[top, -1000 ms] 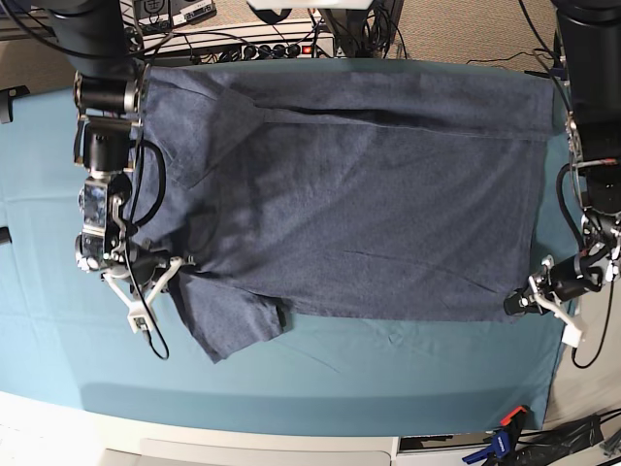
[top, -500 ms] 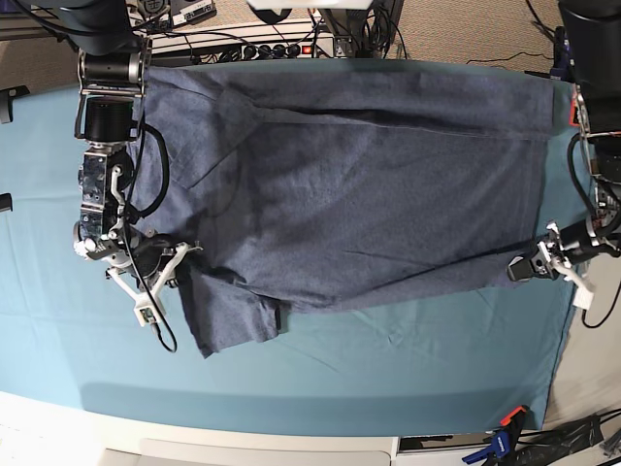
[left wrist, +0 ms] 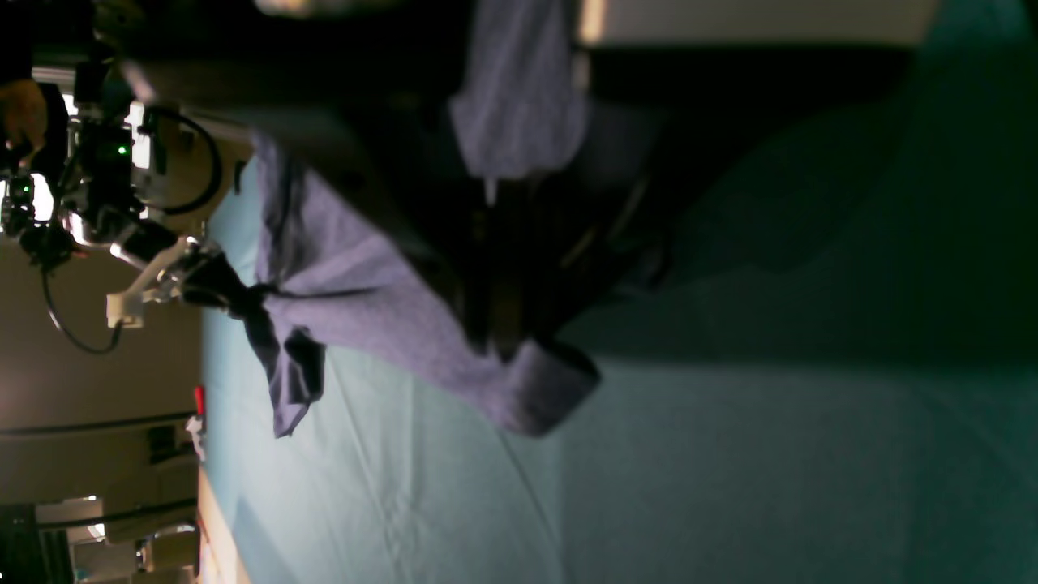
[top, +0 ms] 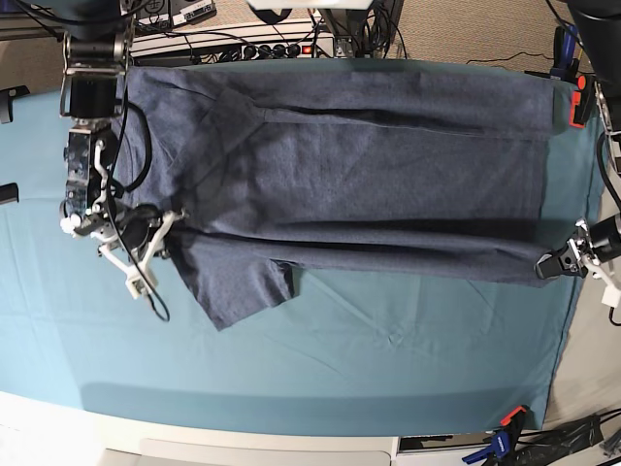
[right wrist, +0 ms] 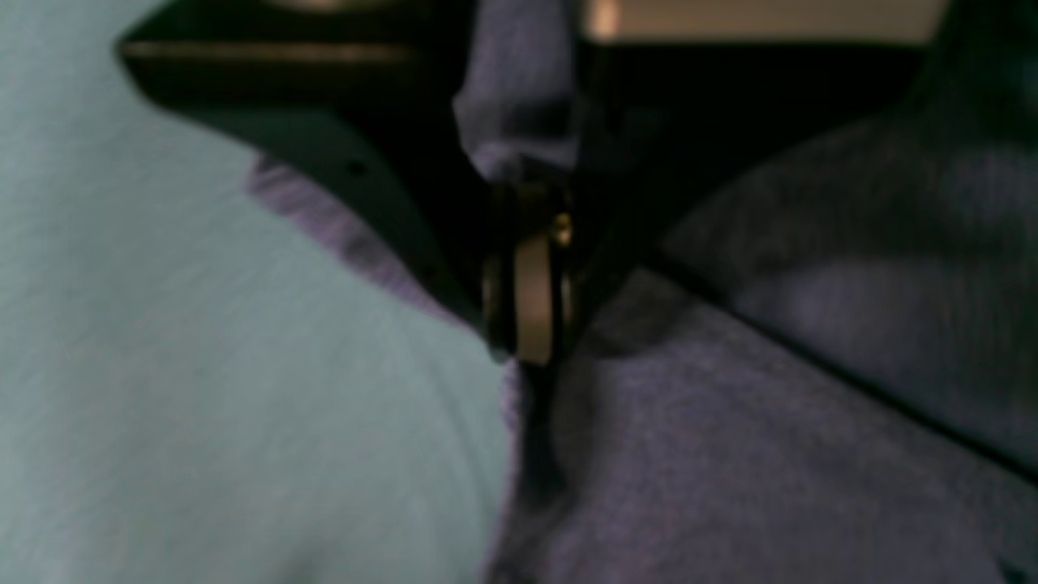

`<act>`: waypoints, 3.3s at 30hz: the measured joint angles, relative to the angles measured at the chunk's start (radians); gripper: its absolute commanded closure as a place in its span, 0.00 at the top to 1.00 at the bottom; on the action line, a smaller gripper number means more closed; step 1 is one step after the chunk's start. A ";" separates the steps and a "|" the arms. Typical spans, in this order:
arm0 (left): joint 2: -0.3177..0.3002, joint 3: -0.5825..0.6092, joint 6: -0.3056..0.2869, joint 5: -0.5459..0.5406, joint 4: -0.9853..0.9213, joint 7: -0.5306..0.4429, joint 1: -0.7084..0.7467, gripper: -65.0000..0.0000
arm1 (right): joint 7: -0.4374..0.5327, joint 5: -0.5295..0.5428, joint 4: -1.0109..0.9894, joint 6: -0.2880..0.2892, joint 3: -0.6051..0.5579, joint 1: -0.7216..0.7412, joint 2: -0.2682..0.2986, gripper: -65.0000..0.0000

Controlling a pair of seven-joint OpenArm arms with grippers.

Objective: Fold the T-shirt properly
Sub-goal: 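Lift the hem and fold it toward the collar edge with both grippers, then release the hem and move the left gripper to the folded edge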

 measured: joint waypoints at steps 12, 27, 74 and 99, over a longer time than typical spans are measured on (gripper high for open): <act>-0.001 0.000 0.000 -0.004 0.026 0.043 0.125 0.00 | -0.031 -0.003 0.181 -0.001 -0.001 -0.149 0.027 0.00; -0.060 0.000 -0.002 -0.007 0.107 0.062 0.163 0.00 | -0.039 0.020 0.229 0.004 -0.002 -0.215 0.101 0.00; -0.138 -0.001 -0.003 -0.003 0.212 0.062 0.072 0.00 | -0.069 -0.002 0.404 -0.020 0.200 -0.161 0.108 0.00; 0.156 0.218 0.030 0.396 0.209 -0.225 -0.047 0.30 | -0.072 0.062 0.404 -0.003 0.200 -0.190 0.077 0.00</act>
